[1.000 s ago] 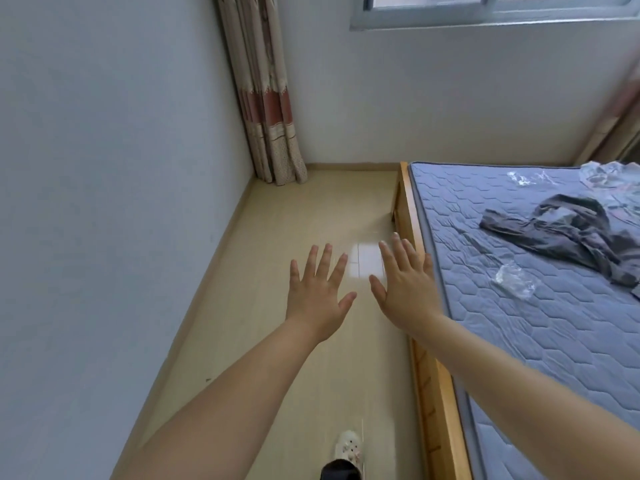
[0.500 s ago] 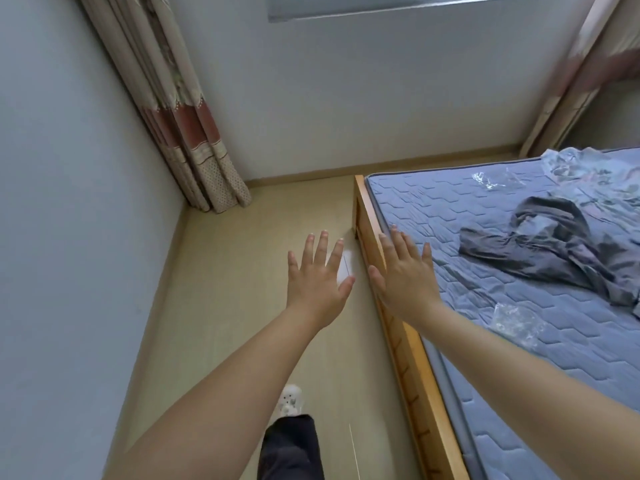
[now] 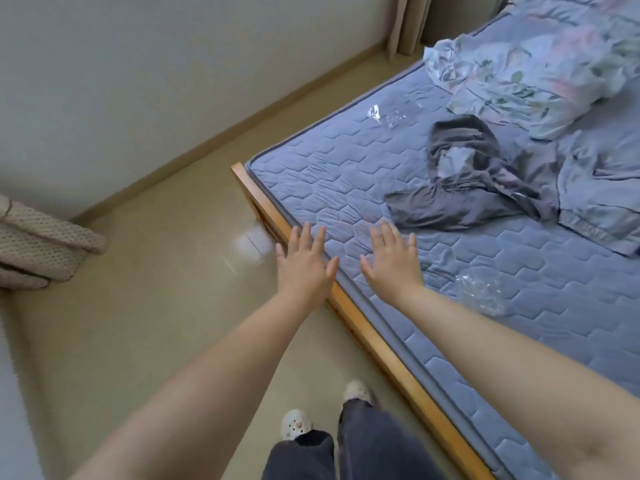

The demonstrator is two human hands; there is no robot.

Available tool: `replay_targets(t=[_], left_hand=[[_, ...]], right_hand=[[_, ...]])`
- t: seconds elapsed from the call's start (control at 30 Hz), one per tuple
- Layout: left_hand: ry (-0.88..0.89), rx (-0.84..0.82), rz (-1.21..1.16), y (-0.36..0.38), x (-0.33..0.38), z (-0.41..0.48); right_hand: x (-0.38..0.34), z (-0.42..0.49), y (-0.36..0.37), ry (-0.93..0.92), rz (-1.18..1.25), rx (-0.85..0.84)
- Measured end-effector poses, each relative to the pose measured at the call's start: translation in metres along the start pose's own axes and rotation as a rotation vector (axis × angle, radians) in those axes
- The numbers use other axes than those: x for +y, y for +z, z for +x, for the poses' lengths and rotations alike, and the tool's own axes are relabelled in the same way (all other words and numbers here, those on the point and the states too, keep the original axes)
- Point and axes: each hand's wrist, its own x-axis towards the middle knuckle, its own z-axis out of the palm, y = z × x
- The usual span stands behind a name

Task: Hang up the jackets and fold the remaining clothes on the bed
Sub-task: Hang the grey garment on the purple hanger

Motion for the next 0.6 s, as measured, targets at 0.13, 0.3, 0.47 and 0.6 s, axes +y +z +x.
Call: replay_targets(t=[0.13,0.3,0.47,0.6], left_hand=[[-0.012,-0.114,-0.077,0.057,0.032,0.082],[0.017,-0.262,-0.088,0.135,0.058,0.167],[0.148,-0.386,0.048,0.205,0.062,0.237],[0.228,-0.404,0.171,0.25,0.062,0.298]], right_hand=[[0.061,0.058,0.04,0.143,0.012,-0.1],[0.134,0.104,0.105,0.33,0.049,-0.197],[0.168,0.146,0.168,0.446,0.103,-0.337],[0.191,0.187,0.203,0.481,0.09,-0.293]])
